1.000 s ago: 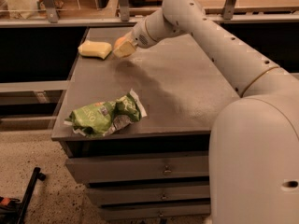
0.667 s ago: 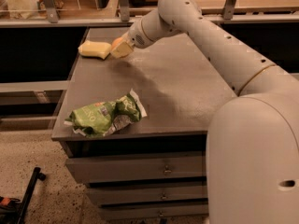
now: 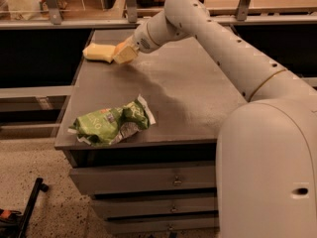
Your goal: Move orange near sponge
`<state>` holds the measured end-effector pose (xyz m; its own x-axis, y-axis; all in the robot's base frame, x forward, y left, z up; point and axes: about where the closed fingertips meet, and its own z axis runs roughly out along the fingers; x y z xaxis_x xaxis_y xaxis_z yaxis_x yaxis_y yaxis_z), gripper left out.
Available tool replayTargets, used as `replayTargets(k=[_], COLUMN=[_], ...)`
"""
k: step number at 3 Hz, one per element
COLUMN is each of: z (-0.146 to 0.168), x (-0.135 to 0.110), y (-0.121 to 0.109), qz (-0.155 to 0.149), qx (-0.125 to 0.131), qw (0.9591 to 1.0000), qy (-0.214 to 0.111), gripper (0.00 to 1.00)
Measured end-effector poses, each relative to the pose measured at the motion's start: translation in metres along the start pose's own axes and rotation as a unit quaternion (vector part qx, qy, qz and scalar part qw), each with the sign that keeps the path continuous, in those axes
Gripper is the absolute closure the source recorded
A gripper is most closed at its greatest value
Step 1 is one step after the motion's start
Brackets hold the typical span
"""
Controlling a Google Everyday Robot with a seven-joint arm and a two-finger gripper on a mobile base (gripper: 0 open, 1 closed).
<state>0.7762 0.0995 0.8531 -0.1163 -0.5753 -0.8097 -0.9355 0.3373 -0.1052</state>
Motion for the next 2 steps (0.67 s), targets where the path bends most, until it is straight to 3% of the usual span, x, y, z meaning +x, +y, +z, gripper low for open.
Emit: replayTargets(k=[1, 2], z=[0.0034, 0.0067], x=[0.0004, 0.0008], y=[0.0016, 0.0033], qz=[0.0, 0.0], qx=[-0.003, -0.005], qw=[1.0, 1.0], qy=[0.001, 0.001], gripper=[0.12, 0.0])
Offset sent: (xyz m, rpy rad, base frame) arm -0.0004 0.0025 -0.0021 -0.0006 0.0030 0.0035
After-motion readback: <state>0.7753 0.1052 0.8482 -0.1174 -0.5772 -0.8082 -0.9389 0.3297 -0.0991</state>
